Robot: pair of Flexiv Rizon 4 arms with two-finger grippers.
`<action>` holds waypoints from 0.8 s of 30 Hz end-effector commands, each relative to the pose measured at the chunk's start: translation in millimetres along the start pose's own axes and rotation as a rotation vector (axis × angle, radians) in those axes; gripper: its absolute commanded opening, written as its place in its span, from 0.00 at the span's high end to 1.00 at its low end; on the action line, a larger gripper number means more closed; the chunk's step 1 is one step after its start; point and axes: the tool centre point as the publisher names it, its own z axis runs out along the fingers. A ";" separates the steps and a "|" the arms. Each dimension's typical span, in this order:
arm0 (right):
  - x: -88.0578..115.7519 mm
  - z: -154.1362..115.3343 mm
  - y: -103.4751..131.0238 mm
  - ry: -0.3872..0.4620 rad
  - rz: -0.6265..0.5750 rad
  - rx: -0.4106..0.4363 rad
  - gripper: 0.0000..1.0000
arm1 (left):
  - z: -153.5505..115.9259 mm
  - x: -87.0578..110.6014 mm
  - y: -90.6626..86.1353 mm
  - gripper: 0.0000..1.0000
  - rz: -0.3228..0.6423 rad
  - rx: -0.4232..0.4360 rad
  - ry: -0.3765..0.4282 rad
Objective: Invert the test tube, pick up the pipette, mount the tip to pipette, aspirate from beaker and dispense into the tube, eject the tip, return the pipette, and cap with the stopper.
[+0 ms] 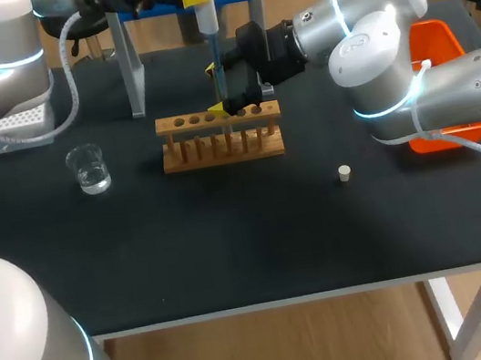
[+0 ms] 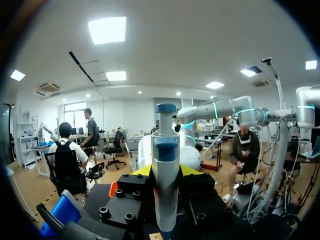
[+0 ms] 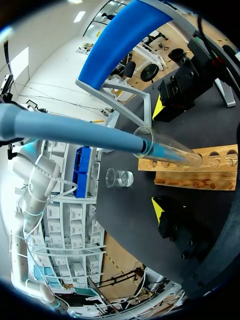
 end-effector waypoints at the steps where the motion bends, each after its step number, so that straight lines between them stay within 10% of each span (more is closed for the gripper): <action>1: -0.5 -1.0 -0.1 0.003 0.000 0.000 0.00 | -0.8 -1.8 0.5 1.00 0.003 0.001 0.003; 24: -0.5 -1.0 -0.1 0.003 0.000 0.000 0.00 | 3.4 0.7 0.5 1.00 0.004 -0.020 0.010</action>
